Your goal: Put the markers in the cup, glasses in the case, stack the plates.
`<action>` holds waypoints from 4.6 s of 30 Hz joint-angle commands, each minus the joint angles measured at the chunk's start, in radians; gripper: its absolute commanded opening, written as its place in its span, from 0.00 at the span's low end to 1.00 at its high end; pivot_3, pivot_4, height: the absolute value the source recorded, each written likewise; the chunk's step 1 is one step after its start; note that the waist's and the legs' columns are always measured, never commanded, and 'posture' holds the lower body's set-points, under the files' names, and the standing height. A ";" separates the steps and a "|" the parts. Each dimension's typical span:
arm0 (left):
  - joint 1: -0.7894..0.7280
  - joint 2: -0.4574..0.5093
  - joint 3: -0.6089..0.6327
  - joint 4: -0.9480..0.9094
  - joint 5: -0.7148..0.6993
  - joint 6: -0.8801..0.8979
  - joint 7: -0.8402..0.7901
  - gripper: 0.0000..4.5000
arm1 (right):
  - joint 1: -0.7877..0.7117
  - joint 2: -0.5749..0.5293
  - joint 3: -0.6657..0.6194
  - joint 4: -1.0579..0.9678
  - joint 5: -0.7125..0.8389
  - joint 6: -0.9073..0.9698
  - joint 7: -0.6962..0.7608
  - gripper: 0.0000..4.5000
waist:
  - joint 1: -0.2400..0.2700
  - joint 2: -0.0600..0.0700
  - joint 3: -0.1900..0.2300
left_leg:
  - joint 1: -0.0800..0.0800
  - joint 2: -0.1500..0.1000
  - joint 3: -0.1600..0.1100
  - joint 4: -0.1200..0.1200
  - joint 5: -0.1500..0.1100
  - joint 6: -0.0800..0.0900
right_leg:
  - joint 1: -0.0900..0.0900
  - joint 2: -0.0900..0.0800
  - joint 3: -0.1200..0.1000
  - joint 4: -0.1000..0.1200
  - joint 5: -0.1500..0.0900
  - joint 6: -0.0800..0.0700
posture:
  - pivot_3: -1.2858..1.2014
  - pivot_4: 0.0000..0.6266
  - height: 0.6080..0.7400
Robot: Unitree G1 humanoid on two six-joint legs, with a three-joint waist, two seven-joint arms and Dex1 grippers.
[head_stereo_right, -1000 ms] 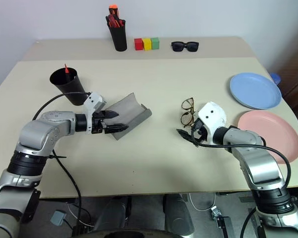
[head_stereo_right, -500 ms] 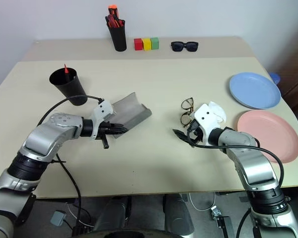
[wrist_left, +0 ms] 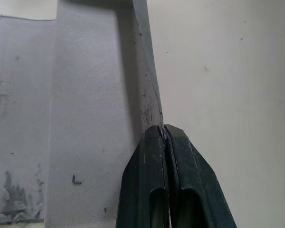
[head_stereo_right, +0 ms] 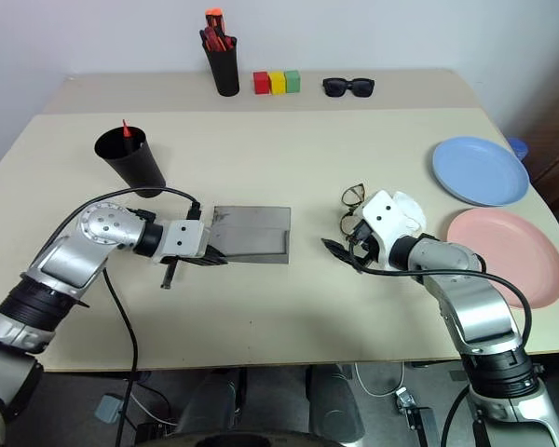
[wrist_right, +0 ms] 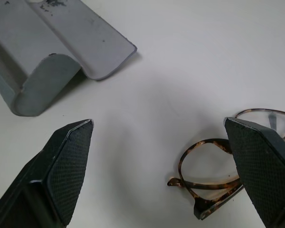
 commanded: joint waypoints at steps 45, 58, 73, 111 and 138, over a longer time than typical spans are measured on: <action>0.446 -0.076 0.520 -0.429 -0.340 0.481 0.471 0.54 | -0.433 0.090 -0.078 0.260 0.114 0.476 -0.173 0.01 | -0.004 0.001 0.001 | 0.001 0.000 0.000 0.000 0.000 0.001 | 0.000 0.000 0.000 0.001 0.001 0.002 | 0.52 0.24 1.00; 0.632 -0.030 0.662 -0.440 -0.343 0.425 0.482 0.54 | -0.589 0.131 0.415 0.124 -0.025 0.029 0.229 0.01 | -0.028 0.003 0.001 | 0.002 0.002 0.001 0.000 -0.001 0.001 | -0.001 0.001 0.000 0.001 0.001 -0.002 | 0.52 0.24 1.00; 0.685 0.006 0.691 -0.516 -0.393 0.456 0.453 0.54 | -0.572 0.182 0.469 0.237 -0.125 0.037 0.275 0.07 | -0.004 0.003 0.001 | 0.001 0.001 0.001 -0.001 -0.001 0.001 | -0.002 0.000 -0.001 0.000 0.001 -0.002 | 0.52 0.24 1.00; -0.306 -0.309 0.184 0.434 -0.152 0.561 0.316 0.01 | 0.066 -0.061 -0.114 -0.294 0.024 0.059 0.090 0.65 | -0.001 0.001 0.001 | 0.000 0.000 -0.001 0.000 -0.001 0.001 | 0.000 0.000 -0.001 0.000 0.002 0.004 | 0.52 0.24 1.00; 0.112 -0.175 0.339 -0.183 -0.276 0.370 0.203 0.01 | -0.035 -0.209 -0.126 0.145 -0.158 -0.073 -0.014 0.65 | 0.004 0.002 0.001 | 0.001 0.000 0.000 0.001 -0.001 0.001 | 0.001 0.000 -0.001 0.000 0.002 0.003 | 0.52 0.24 1.00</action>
